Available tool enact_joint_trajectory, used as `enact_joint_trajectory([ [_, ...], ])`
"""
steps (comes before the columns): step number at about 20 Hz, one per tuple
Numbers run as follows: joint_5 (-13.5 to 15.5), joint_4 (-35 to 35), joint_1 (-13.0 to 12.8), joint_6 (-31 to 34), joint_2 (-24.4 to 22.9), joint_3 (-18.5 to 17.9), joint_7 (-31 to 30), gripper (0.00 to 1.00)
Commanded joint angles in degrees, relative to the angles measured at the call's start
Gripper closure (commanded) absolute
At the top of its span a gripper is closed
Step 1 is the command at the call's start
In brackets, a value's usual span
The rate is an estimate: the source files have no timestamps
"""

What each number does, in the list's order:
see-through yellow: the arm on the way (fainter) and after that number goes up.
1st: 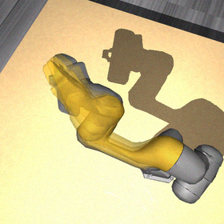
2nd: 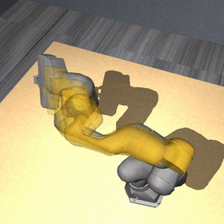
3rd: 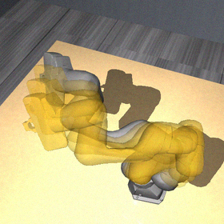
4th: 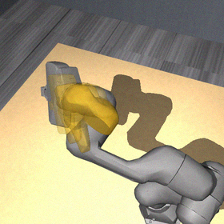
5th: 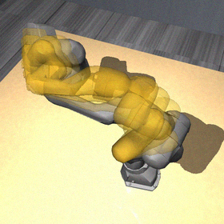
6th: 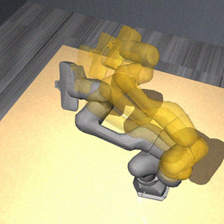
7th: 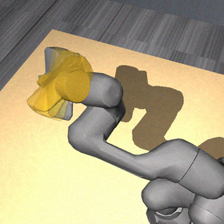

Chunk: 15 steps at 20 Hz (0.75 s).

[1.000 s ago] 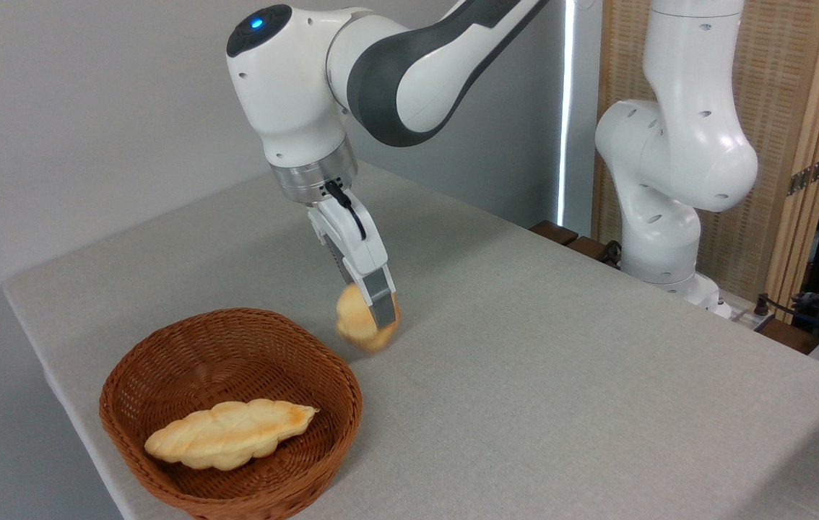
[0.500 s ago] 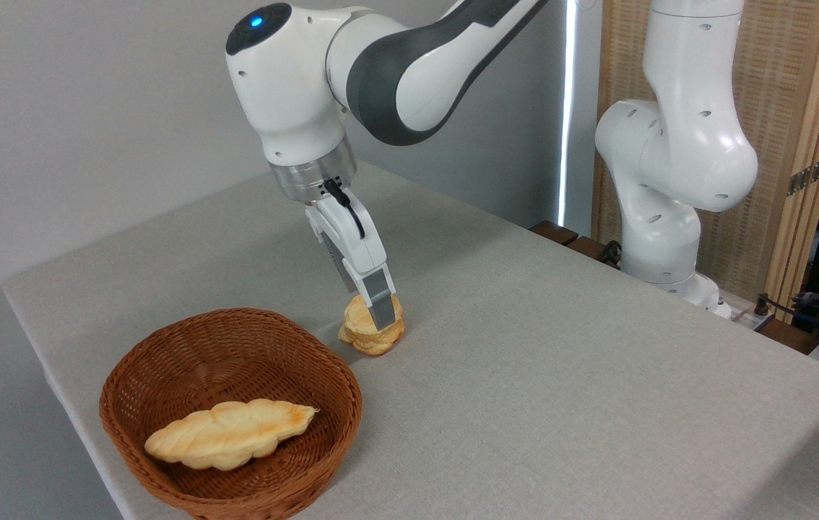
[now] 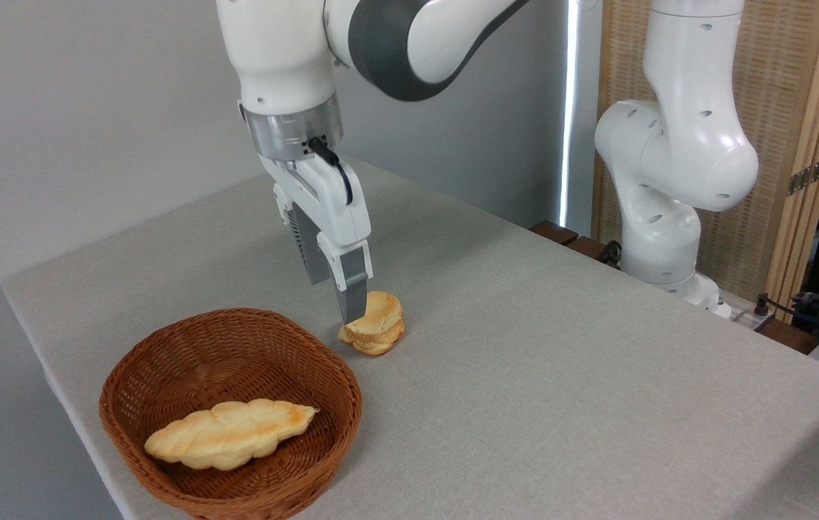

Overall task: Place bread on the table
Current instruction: 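Open the gripper to release the bun and raise it away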

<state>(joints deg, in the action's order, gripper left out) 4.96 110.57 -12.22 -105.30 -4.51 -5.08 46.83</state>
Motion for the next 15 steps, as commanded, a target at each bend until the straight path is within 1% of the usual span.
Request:
enact_joint_trajectory([
  [1,-1.35,-2.29,-0.43,-0.26,0.20,-2.03,-0.69,0.00],
  [5,-1.44,-3.52,-0.35,-0.26,0.20,-2.39,-0.69,0.00],
  [7,-1.53,-3.52,-0.43,-0.34,0.20,-3.35,-0.52,0.00],
  [11,-1.44,-3.61,-0.43,-2.45,0.20,-3.44,-0.34,0.00],
  [13,-0.74,-3.87,-0.43,-2.63,0.20,-3.70,-0.60,0.00],
  [15,-1.00,-3.96,-0.52,-2.63,0.73,-3.62,-0.69,0.00],
])
